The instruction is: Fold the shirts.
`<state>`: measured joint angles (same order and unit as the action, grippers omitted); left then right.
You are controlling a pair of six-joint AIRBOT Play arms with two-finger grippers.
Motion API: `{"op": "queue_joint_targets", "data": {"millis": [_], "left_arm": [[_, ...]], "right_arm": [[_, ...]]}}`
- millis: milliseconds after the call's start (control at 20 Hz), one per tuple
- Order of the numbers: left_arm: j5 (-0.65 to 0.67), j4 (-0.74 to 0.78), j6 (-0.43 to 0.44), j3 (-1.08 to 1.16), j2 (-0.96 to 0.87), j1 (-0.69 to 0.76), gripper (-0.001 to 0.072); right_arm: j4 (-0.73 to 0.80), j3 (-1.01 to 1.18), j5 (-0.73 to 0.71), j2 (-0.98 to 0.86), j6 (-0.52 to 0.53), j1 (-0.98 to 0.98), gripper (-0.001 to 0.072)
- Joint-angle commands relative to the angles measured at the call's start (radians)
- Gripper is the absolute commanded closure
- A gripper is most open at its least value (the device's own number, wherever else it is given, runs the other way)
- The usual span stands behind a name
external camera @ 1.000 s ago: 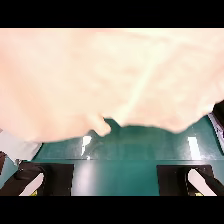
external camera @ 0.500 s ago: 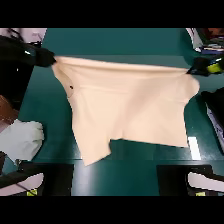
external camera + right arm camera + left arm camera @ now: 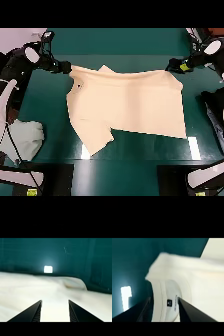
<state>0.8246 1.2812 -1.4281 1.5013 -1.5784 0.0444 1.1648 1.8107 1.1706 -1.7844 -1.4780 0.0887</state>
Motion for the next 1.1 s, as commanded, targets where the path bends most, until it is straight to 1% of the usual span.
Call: {"op": "queue_joint_targets", "data": {"millis": [0, 50, 150, 250, 350, 400, 550, 750, 800, 900, 1050], "left_arm": [[0.089, -0.015, -0.035, 0.046, -0.016, -0.035, 0.0281], [0.182, -0.037, -0.031, 0.08, -0.012, -0.069, 0.0282], [0.292, -0.076, -0.02, 0.09, 0.032, -0.151, 0.0282], [0.398, -0.105, 0.007, 0.082, 0.077, -0.227, 0.0282], [0.48, -0.129, 0.056, 0.001, 0.13, -0.275, 0.0282], [0.499, -0.143, 0.084, -0.073, 0.162, -0.29, 0.0282], [0.486, -0.208, 0.134, -0.354, 0.268, -0.294, 0.0281], [0.373, -0.405, 0.208, -0.684, 0.343, -0.294, 0.0281], [0.348, -0.459, 0.253, -0.737, 0.342, -0.293, 0.0281], [0.288, -0.523, 0.304, -0.818, 0.342, -0.275, 0.0282], [0.206, -0.529, 0.309, -0.872, 0.342, -0.22, 0.0281]], "right_arm": [[-0.109, 0.105, 0.076, -0.051, 0.005, -0.023, 0.0318], [-0.126, 0.102, 0.104, -0.032, 0.018, -0.035, 0.0318], [-0.124, 0.044, 0.154, 0.039, 0.059, -0.061, 0.0318], [-0.127, -0.073, 0.178, 0.134, 0.091, -0.087, 0.0318], [-0.127, -0.229, 0.185, 0.247, 0.115, -0.105, 0.0318], [-0.127, -0.306, 0.183, 0.3, 0.119, -0.111, 0.0318], [-0.127, -0.513, 0.184, 0.446, 0.137, -0.119, 0.0319], [-0.127, -0.672, 0.17, 0.571, 0.137, -0.126, 0.0318], [-0.127, -0.695, 0.166, 0.593, 0.137, -0.126, 0.0317], [-0.128, -0.733, 0.166, 0.633, 0.137, -0.126, 0.0317], [-0.128, -0.755, 0.175, 0.671, 0.135, -0.126, 0.0317]]}}
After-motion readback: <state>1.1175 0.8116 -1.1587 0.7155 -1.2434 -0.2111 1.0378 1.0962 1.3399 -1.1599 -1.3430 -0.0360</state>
